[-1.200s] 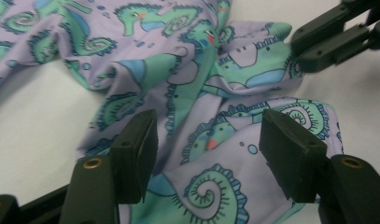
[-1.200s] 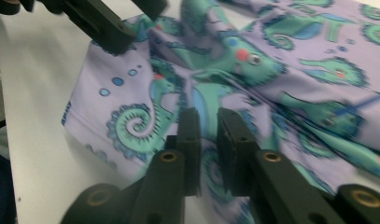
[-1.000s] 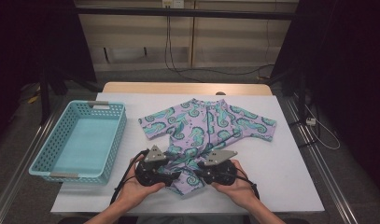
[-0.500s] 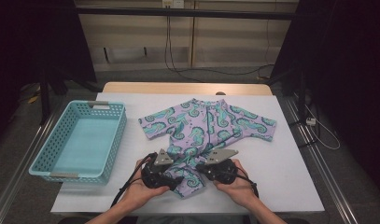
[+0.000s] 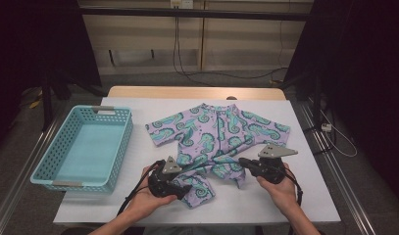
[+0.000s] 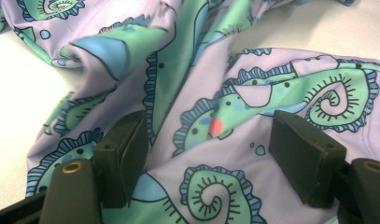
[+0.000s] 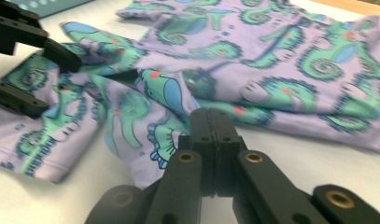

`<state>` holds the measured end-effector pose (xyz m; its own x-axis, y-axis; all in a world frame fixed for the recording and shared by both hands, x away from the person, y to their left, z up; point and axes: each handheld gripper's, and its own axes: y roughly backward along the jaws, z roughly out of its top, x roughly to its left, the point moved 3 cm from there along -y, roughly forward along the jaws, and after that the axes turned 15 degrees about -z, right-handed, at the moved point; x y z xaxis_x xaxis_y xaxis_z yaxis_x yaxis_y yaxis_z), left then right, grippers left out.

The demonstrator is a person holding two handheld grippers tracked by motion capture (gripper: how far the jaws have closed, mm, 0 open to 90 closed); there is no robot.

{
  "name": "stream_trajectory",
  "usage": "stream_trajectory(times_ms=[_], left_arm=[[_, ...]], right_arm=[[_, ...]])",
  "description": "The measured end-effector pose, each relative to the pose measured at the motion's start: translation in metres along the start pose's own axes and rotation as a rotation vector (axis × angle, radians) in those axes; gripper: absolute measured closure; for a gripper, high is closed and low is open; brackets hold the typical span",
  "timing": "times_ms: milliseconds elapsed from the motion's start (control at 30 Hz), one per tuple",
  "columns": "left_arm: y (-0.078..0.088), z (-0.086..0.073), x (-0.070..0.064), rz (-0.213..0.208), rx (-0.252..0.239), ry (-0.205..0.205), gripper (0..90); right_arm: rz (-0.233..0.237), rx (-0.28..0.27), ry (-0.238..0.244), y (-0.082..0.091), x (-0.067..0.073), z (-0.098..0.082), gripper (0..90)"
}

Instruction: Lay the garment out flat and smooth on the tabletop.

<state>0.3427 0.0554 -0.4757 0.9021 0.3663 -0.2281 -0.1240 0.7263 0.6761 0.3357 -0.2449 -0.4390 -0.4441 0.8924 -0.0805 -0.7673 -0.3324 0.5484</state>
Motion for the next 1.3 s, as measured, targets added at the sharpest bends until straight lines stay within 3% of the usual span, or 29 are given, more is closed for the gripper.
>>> stream_trajectory(times_ms=[267,467,700,867,967,1033,1200,1233,1300], left_arm=[[0.0,0.001,0.003,0.034,-0.006,0.006,27.4],[0.001,0.006,0.018,0.08,-0.017,0.003,27.5],[0.014,0.011,0.027,0.108,-0.084,0.034,26.8],[0.027,0.015,0.018,0.113,-0.164,0.039,24.4],[0.033,0.015,0.007,0.079,-0.19,0.022,27.9],[0.034,0.016,-0.003,0.052,-0.19,0.004,31.1],[0.022,0.014,-0.026,-0.051,-0.128,-0.054,43.9],[0.018,0.013,-0.03,-0.073,-0.112,-0.059,44.7],[0.012,0.011,-0.036,-0.094,-0.078,-0.071,44.3]], right_arm=[[-0.067,0.029,0.016,-0.003,-0.013,-0.008,90.0],[-0.114,0.048,0.034,-0.026,-0.023,-0.001,90.0],[-0.149,0.098,0.033,-0.035,-0.031,-0.006,90.0],[-0.195,0.13,0.039,-0.034,-0.039,-0.011,90.0],[-0.2,0.138,0.048,-0.031,-0.04,-0.014,89.7],[-0.19,0.119,0.056,-0.026,-0.041,-0.015,84.8],[-0.158,0.048,0.034,-0.006,-0.032,-0.01,79.9],[-0.128,0.035,0.05,-0.001,-0.021,-0.009,80.0],[-0.105,0.031,0.065,0.0,-0.015,-0.008,80.0]])
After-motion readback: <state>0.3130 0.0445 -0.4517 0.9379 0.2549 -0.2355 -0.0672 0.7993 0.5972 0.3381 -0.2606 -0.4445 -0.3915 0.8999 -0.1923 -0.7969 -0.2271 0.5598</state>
